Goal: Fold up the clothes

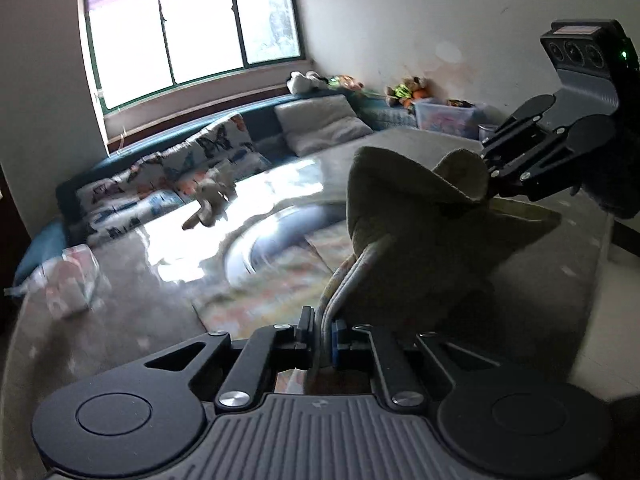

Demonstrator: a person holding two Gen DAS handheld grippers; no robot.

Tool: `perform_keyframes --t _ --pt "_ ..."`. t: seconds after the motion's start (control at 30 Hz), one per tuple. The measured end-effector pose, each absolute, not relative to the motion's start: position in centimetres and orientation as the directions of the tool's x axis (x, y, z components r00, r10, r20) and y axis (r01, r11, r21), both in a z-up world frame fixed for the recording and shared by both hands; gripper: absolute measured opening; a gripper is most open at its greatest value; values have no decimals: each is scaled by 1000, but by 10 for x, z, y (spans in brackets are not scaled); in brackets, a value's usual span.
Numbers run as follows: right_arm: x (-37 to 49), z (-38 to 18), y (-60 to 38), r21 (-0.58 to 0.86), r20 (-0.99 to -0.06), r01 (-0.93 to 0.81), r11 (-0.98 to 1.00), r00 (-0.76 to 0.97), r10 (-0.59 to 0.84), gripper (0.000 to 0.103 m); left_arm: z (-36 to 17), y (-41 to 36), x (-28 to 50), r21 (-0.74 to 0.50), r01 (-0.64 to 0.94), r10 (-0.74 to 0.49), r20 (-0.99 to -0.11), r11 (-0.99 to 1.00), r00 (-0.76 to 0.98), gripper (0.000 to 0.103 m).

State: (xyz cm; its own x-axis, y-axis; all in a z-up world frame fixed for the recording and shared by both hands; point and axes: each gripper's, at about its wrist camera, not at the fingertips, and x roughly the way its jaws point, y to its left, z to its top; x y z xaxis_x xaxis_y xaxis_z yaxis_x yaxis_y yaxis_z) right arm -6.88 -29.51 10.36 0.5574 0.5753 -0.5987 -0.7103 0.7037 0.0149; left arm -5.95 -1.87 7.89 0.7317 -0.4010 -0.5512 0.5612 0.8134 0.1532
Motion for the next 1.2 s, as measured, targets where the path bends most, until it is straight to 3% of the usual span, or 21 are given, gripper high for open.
perform_keyframes --t 0.4,0.47,0.5,0.63,0.67,0.73,0.8,1.07,1.2 --pt "75 75 -289 136 -677 -613 778 516 525 9 55 -20 89 69 502 -329 -677 862 658 12" --pt "89 61 -288 135 -685 -577 805 533 496 12 43 -20 105 57 475 -308 -694 878 651 13" --pt "95 54 -289 135 -689 -559 818 540 483 19 37 -19 112 41 458 -300 -704 888 644 14" --pt "105 42 -302 120 -671 -483 867 605 430 21 17 -12 123 12 402 -270 -723 915 636 18" --pt "103 43 -306 110 -664 -464 879 624 412 25 15 -10 123 10 392 -264 -723 920 638 21" --pt "97 47 -315 104 -649 -445 890 648 399 42 14 -7 122 11 374 -253 -718 927 648 28" --pt "90 51 -323 97 -634 -426 899 670 386 49 17 -4 120 19 349 -233 -710 937 664 34" --pt "35 45 -324 8 -564 -403 915 754 337 47 44 4 94 2 262 -205 -617 965 760 35" --pt "42 29 -307 58 -605 -437 897 699 380 46 51 -8 87 -28 306 -259 -606 952 752 35"
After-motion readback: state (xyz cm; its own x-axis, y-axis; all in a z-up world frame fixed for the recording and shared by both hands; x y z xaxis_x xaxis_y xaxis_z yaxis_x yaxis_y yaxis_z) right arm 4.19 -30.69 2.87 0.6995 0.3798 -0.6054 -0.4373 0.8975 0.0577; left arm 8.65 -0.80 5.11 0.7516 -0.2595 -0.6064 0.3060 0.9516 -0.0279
